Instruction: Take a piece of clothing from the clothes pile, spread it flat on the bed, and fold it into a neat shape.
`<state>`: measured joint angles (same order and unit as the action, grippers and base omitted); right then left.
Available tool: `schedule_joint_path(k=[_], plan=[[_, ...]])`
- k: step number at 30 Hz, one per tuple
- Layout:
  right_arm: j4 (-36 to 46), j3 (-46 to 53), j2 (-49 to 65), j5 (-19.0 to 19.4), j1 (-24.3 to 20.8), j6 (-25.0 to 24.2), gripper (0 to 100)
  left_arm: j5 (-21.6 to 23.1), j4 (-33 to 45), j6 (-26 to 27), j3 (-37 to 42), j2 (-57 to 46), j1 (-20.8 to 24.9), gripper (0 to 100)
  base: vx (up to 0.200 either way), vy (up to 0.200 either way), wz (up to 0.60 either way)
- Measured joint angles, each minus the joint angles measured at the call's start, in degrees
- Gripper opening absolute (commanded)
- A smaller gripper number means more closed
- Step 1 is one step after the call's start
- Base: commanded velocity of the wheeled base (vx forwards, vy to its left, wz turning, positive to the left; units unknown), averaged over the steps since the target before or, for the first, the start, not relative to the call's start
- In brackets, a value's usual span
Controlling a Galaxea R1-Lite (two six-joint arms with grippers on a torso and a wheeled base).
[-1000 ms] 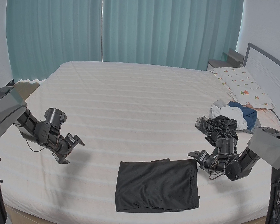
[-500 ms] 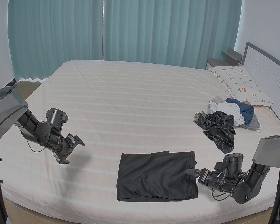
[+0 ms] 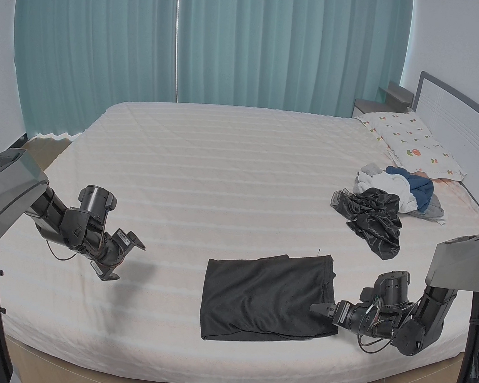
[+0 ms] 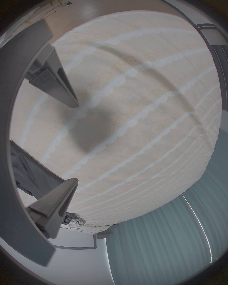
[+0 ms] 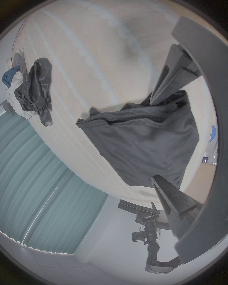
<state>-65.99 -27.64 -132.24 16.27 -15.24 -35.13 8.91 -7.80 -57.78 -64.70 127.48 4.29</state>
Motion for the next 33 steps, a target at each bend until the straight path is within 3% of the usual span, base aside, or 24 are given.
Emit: schedule_joint_path(k=[13,33], plan=[[-0.1,2.5,-0.1,-0.5,0.1,0.4,0,0.0,0.0,-0.1,-0.1,0.0,-0.1,100,0.0,0.0,0.0],[-1.1,6.6,0.5,-0.5,3.9,2.9,0,0.0,0.0,-0.1,-0.1,0.0,-0.1,100,0.0,0.0,0.0]])
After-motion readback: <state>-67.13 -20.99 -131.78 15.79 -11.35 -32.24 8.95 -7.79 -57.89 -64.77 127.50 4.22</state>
